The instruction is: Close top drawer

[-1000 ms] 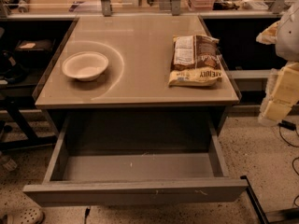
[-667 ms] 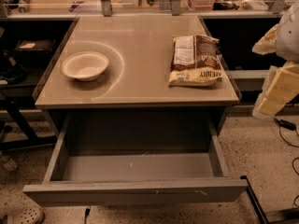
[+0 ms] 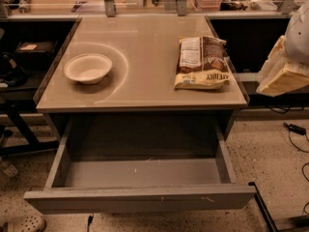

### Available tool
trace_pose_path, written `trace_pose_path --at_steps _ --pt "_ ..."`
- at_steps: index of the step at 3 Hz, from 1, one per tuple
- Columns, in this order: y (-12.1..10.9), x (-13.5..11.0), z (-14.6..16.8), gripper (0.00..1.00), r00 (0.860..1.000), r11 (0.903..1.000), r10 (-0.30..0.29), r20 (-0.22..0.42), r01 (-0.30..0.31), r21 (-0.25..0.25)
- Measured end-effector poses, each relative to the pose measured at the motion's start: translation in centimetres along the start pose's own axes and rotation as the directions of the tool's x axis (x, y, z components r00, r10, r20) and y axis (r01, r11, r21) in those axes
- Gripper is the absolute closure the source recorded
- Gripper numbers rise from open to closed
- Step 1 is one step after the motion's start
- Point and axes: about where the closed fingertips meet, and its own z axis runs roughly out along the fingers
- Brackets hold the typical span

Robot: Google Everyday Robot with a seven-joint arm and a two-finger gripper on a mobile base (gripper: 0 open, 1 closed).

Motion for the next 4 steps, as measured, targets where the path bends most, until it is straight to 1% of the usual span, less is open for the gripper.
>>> trace_pose_path --at_steps 1,2,3,4 --pt "0.0 0.0 0.0 0.88 1.0 1.0 0.0 0.0 0.0 0.0" --pt "0.3 0.4 -0.5 1.0 0.999 0.9994 0.009 -0.031 -0.008 0.034" --pt "4.7 0.9 -0.4 1.0 0.997 0.9978 0.065 -0.043 -0.064 0.02" --pt "11.4 1.9 2.1 1.0 0.99 0.989 0.129 -0.055 -0.133 -0.065"
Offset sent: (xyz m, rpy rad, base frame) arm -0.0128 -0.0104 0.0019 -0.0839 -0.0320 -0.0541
